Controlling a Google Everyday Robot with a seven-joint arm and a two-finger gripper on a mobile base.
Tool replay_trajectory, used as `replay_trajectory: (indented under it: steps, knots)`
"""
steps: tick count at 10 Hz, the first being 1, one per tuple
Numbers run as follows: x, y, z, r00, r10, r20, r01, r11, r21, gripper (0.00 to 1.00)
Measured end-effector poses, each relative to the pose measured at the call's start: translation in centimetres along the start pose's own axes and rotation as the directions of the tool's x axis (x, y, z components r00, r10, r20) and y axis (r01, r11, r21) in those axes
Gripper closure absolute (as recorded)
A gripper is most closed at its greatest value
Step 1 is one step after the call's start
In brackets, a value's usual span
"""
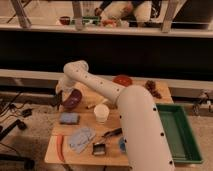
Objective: Wipe purple bowl with eraser
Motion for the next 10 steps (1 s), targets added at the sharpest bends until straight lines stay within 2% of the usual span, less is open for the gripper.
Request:
replay_trajectory:
  steps: [3, 7, 10]
  knots:
    - [0.8, 2.2, -2.4, 1.0, 0.027, -0.009, -0.027, 1.0, -0.009, 1.0]
    - [3.6, 6.4, -5.6, 0.994, 0.104, -0.034, -0.105, 0.994, -0.018, 1.0]
    - [5.4, 7.0, -5.7, 0.989, 0.134, -0.057, -0.135, 0.991, -0.019, 1.0]
